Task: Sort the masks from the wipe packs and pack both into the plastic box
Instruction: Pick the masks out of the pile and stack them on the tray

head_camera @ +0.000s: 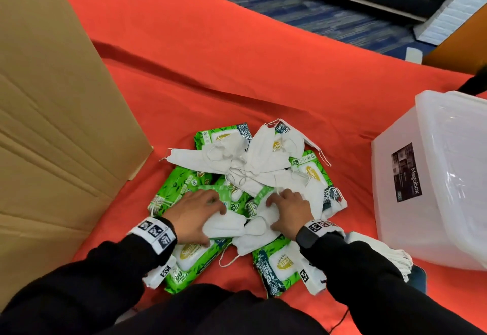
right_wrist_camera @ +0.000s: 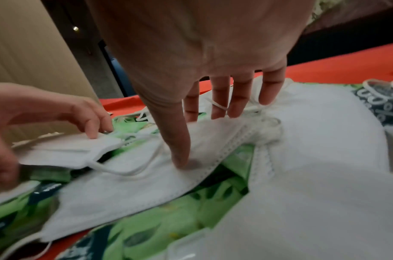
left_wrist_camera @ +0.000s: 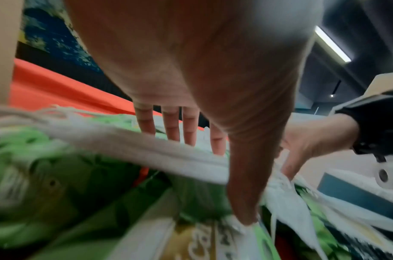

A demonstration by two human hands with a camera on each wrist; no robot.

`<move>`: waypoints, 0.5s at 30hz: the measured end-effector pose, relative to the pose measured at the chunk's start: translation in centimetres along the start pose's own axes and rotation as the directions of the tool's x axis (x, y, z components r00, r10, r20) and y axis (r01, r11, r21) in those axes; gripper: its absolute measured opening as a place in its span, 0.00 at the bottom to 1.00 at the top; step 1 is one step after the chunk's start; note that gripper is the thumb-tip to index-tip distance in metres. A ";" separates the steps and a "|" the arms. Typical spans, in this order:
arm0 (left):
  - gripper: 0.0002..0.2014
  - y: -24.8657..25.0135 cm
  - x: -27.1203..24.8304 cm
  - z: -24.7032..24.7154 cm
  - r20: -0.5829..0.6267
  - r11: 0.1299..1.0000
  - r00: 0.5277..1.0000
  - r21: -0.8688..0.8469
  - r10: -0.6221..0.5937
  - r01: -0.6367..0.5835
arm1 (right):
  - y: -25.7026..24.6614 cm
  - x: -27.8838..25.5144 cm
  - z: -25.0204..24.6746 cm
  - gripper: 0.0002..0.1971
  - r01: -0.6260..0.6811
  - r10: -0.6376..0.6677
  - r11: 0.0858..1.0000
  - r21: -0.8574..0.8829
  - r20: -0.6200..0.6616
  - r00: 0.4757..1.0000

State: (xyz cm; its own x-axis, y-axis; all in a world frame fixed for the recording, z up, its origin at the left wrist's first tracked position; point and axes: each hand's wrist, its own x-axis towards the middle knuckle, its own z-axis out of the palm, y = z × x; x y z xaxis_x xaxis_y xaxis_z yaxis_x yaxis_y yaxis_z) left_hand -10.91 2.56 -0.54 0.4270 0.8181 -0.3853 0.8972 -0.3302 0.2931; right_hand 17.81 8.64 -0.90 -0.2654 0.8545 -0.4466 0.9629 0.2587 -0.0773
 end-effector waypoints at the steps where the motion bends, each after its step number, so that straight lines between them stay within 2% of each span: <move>1: 0.37 0.3 0.3 0.5 -0.010 1.000 1.000 0.022 -0.003 0.003 | 0.0 0.0 -0.1 0.26 -0.017 0.017 0.999 -0.035 -0.011 1.000; 4: 0.35 0.8 0.7 0.9 -0.078 0.999 0.996 0.011 -0.038 0.039 | 0.5 0.2 -1.6 0.18 -0.044 0.044 0.998 -0.036 0.000 0.999; 6: 0.35 0.8 0.9 0.9 -0.099 0.999 0.994 -0.011 -0.052 0.051 | 1.4 -0.1 -3.5 0.13 -0.028 0.027 0.995 -0.097 -0.005 1.000; 11: 0.35 1.0 1.3 1.0 -0.125 0.997 0.990 -0.051 -0.060 0.054 | 4.9 -2.1 -9.8 0.13 -0.041 0.026 0.976 -0.212 -0.073 0.997; 13: 0.37 1.2 1.4 1.1 -0.127 0.997 0.990 -0.062 -0.062 0.054 | 6.2 -2.9 -12.3 0.11 -0.089 0.067 0.978 -0.186 -0.124 0.990; 15: 0.40 1.3 1.6 1.1 -0.106 0.997 0.993 -0.057 -0.062 0.056 | 7.1 -3.5 -14.5 0.07 -0.097 0.080 0.991 -0.088 -0.172 0.982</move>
State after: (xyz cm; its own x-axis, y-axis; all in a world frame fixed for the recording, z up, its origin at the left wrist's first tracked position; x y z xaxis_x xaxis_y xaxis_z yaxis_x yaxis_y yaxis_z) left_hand -8.91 2.93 -1.77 0.3567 0.8820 -0.3081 0.9119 -0.2569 0.3202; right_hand 24.84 14.04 13.03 -0.1918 0.9371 -0.2916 0.9758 0.2137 0.0451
